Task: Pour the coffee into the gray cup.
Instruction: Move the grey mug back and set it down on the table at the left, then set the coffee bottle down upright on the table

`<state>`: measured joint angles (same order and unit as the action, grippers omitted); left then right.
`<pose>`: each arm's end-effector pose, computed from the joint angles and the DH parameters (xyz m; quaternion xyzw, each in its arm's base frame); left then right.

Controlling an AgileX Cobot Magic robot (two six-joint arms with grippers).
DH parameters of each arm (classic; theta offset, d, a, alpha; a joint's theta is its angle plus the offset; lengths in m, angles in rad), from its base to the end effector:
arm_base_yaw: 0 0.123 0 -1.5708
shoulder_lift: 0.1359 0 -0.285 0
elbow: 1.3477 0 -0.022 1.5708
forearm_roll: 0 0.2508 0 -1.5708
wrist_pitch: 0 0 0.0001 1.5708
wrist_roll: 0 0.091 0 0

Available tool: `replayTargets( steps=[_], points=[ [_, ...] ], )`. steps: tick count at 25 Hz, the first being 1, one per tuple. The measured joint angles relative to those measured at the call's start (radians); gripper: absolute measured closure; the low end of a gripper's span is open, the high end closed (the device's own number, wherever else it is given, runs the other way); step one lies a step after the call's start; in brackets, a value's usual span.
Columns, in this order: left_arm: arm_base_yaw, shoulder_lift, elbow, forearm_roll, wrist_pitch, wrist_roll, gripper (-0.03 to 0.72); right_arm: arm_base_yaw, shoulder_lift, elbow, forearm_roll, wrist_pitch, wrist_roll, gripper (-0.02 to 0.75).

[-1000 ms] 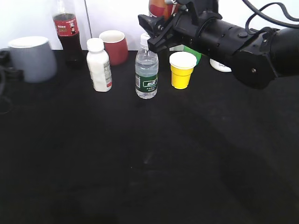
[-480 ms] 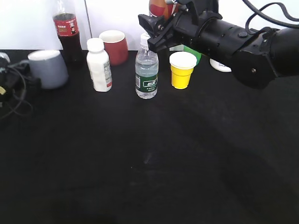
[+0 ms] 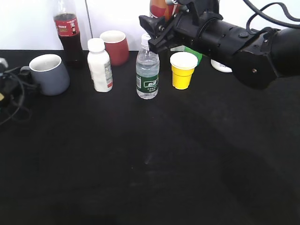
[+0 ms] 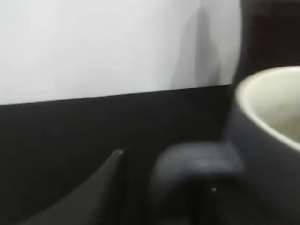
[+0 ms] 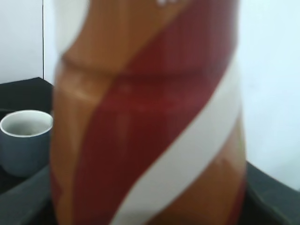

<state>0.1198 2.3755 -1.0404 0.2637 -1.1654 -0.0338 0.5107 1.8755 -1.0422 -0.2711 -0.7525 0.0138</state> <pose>0.4182 0.0284 0.0516 0.0637 0.7363 -0.0248 0.6732 0.3497 0.2150 0.2255 -0.3026 0.6437 0.1775 0.6801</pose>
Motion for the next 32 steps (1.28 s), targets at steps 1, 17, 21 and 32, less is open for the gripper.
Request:
replayTargets(
  steps=[1,17,21,32],
  points=[
    [0.000,-0.010,0.036,0.000,-0.027,0.000,0.353,0.000,0.000,0.000,0.000,0.010,0.000,0.233],
    [-0.249,-0.800,0.592,0.074,0.163,-0.002,0.337,-0.150,-0.080,0.025,0.103,0.162,0.131,0.233],
    [-0.279,-0.799,0.592,0.083,0.235,-0.002,0.337,-0.386,-0.110,0.140,0.118,0.176,0.131,0.233],
    [-0.279,-0.799,0.592,0.083,0.262,-0.002,0.337,-0.415,0.347,0.068,0.156,-0.199,0.109,0.233]
  ],
)
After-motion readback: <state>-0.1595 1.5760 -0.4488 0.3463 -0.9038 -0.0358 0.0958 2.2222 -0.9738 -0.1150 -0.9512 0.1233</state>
